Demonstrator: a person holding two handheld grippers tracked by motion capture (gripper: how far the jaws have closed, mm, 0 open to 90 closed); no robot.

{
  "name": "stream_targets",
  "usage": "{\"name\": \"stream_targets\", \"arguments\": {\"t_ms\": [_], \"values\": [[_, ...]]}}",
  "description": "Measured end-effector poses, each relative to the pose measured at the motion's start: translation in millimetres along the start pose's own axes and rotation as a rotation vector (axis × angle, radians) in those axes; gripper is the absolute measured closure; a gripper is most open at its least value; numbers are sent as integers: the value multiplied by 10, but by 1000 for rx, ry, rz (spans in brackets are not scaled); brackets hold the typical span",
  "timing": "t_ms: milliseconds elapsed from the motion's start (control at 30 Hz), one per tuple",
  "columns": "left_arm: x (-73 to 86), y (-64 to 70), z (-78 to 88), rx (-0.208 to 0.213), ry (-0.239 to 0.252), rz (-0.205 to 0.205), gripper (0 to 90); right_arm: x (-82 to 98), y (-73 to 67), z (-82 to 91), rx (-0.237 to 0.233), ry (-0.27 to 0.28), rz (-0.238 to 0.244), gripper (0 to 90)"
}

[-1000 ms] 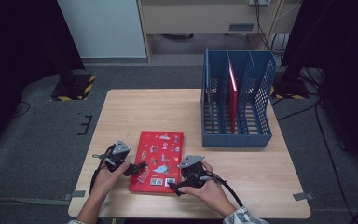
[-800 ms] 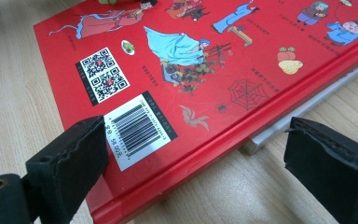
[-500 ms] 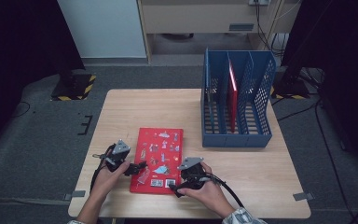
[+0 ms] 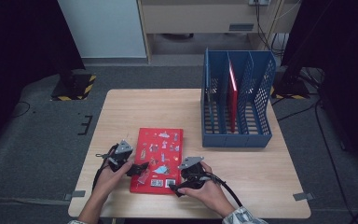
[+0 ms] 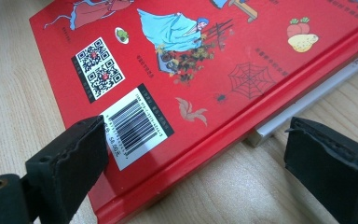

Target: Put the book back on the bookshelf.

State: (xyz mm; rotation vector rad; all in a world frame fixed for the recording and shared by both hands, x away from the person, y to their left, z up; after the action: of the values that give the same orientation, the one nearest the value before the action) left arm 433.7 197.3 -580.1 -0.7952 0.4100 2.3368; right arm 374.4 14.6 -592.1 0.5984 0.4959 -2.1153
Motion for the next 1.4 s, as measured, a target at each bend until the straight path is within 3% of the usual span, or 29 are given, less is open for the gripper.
{"name": "stream_targets", "arguments": {"t_ms": [267,567,833,1400], "values": [[-78,66,-107,41,7,13,0,-3,4,-5,-15,1,8,65],[-60,0,-155,112,16,86,0,-7,4,-10,-18,5,16,67],[-63,22,-134,92,8,60,1,-30,38,-43,-31,-2,21,15],[-71,5,-101,90,6,70,41,-194,156,-98,-14,21,-4,0]]}}
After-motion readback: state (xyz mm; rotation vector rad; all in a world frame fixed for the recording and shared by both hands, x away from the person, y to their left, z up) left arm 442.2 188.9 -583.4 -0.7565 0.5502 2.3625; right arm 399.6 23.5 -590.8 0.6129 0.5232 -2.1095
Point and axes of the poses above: each handheld gripper's, and its own axes: z roughly backward along the jaws, x roughly out of its underside, y roughly to its right, the point moved 9 cm from there along -z, roughly forward along the jaws, and after that the axes turned 9 degrees about -y, right-handed, at the moved point
